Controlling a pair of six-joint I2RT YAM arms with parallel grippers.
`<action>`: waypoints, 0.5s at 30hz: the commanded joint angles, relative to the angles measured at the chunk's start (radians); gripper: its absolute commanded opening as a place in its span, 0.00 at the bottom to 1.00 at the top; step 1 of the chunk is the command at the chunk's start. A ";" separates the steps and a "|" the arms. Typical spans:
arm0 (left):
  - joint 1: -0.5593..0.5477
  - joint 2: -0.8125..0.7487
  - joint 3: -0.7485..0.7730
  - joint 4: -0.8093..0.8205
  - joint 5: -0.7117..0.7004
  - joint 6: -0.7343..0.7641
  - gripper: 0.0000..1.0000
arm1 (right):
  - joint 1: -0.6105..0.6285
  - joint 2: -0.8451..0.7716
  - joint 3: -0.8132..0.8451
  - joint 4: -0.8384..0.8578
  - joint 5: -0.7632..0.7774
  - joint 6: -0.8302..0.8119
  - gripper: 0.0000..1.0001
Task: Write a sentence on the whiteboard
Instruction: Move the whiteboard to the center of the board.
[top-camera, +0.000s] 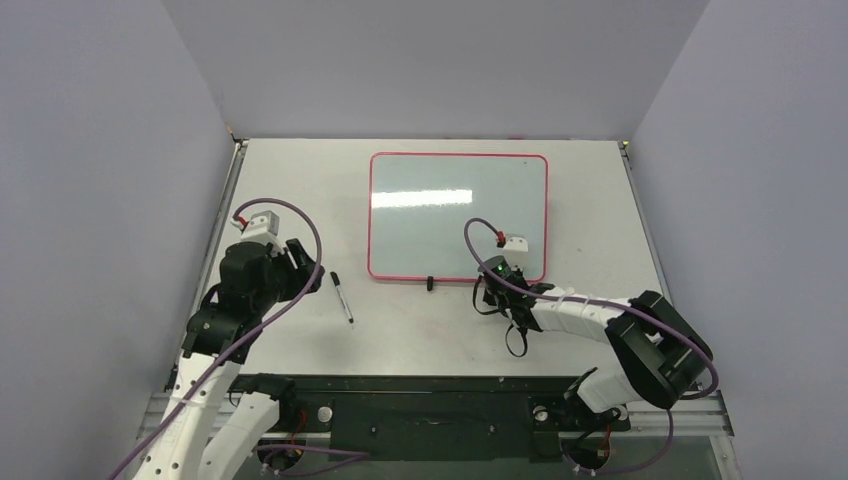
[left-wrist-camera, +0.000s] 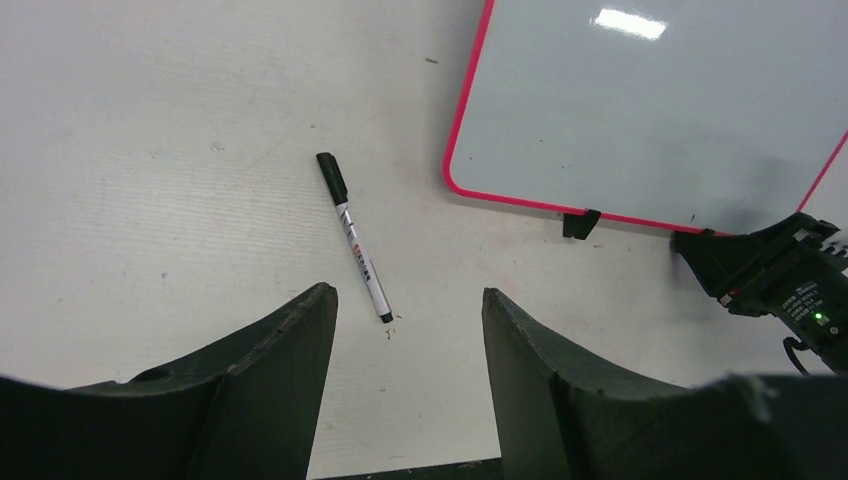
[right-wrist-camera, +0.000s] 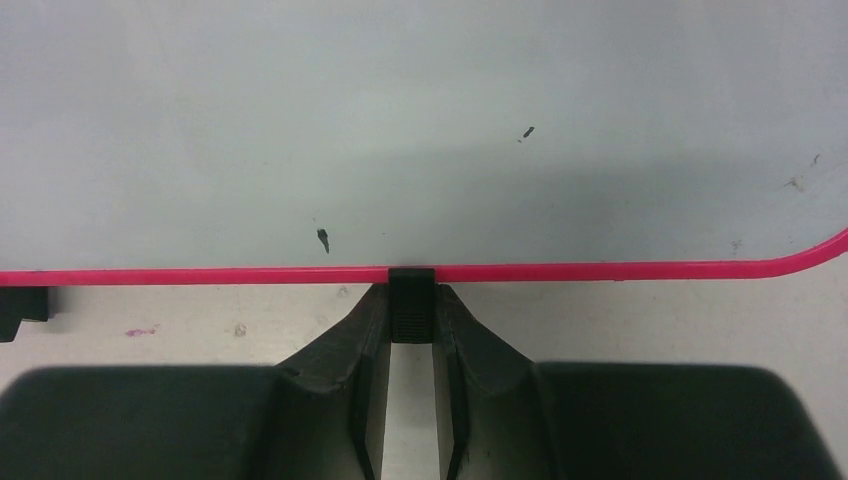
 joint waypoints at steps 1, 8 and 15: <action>-0.031 0.021 -0.016 0.042 -0.074 -0.070 0.53 | 0.044 -0.076 -0.068 -0.094 0.124 0.115 0.00; -0.076 0.058 -0.091 0.062 -0.193 -0.198 0.53 | 0.057 -0.120 -0.084 -0.156 0.230 0.205 0.00; -0.133 0.104 -0.153 0.089 -0.271 -0.265 0.53 | 0.072 -0.145 -0.075 -0.181 0.226 0.194 0.31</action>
